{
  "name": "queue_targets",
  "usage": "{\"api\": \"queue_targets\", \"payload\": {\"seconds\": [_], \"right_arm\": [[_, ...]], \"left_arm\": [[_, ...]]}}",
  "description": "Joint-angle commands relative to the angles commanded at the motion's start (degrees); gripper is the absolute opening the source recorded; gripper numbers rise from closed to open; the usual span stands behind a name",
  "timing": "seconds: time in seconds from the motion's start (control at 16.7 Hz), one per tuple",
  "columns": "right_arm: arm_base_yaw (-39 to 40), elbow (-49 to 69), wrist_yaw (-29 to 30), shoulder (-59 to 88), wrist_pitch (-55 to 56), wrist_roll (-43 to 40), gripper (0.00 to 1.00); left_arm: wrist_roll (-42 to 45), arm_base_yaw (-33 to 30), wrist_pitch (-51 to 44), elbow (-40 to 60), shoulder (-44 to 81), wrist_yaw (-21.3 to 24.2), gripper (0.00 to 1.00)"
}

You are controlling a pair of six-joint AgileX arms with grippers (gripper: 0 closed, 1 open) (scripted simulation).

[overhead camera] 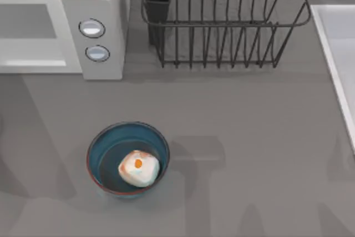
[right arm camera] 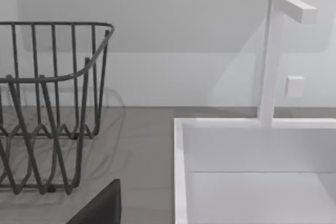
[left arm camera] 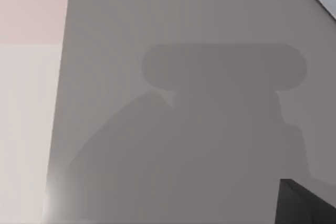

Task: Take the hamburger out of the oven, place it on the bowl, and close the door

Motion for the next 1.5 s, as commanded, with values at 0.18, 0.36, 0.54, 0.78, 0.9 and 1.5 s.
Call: {"api": "queue_targets", "payload": {"seconds": [0.18, 0.36, 0.54, 0.78, 0.9, 1.5], "right_arm": [[0.00, 0.00, 0.00, 0.00, 0.00, 0.00, 1.00], [0.00, 0.00, 0.00, 0.00, 0.00, 0.00, 1.00], [0.00, 0.00, 0.00, 0.00, 0.00, 0.00, 1.00], [0.00, 0.00, 0.00, 0.00, 0.00, 0.00, 1.00], [0.00, 0.00, 0.00, 0.00, 0.00, 0.00, 1.00], [0.00, 0.00, 0.00, 0.00, 0.00, 0.00, 1.00]], "left_arm": [[0.04, 0.35, -0.17, -0.01, 0.23, 0.24, 0.00], [-2.24, -1.97, 0.76, -2.27, -2.12, -1.32, 0.00], [-8.52, -8.86, 2.97, -8.32, -9.39, -5.09, 0.00], [-15.95, -16.64, 5.74, -15.60, -17.31, -9.66, 0.00], [-16.44, -17.13, 5.96, -16.08, -17.80, -10.04, 0.00], [-28.36, -32.95, 6.47, -19.78, -23.59, -20.32, 0.00]]}}
